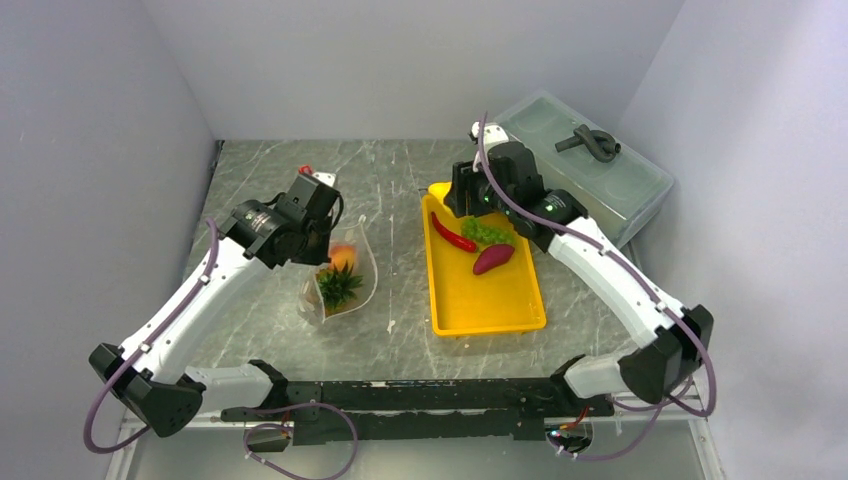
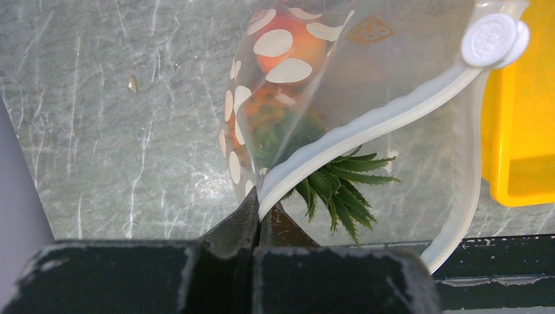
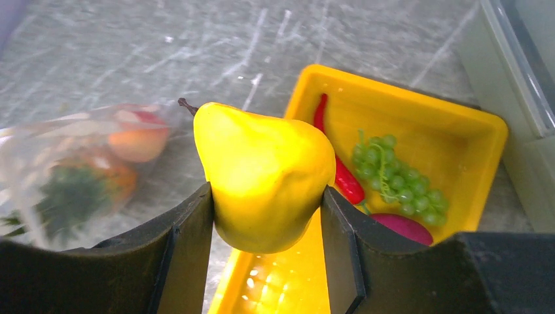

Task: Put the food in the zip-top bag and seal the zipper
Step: Place the fake fruit in the zipper food storage bag.

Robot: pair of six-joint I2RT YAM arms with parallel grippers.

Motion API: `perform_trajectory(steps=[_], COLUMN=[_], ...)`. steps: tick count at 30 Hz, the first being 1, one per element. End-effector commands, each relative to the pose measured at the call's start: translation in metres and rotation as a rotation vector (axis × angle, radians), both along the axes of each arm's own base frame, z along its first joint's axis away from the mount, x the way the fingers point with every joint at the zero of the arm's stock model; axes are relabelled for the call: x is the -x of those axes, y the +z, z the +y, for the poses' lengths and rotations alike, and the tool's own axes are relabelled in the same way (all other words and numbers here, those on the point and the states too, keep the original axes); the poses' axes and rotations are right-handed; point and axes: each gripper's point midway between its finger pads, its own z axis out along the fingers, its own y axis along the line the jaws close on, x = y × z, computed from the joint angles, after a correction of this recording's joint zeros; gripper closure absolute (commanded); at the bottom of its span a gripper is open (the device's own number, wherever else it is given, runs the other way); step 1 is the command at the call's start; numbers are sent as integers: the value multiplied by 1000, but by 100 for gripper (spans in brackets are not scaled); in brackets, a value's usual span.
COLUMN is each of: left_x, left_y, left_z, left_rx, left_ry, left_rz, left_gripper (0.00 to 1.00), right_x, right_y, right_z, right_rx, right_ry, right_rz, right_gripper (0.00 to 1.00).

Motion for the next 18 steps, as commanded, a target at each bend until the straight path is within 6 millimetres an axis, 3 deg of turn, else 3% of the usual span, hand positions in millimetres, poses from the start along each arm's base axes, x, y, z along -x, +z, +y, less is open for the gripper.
perform_trajectory(steps=[1, 7, 18], left_x=[-10, -12, -15], left_y=[16, 18, 19], left_z=[-6, -7, -10], left_rx=[43, 39, 38], left_ry=[18, 14, 4], left_rz=[-52, -54, -55], left_gripper=[100, 100, 100], right_x=[30, 70, 125], right_y=[33, 47, 59], right_z=[28, 60, 105], right_rx=[-88, -130, -157], right_ry=[109, 259, 484], right_rz=[-59, -86, -104], right_gripper=[71, 71, 72])
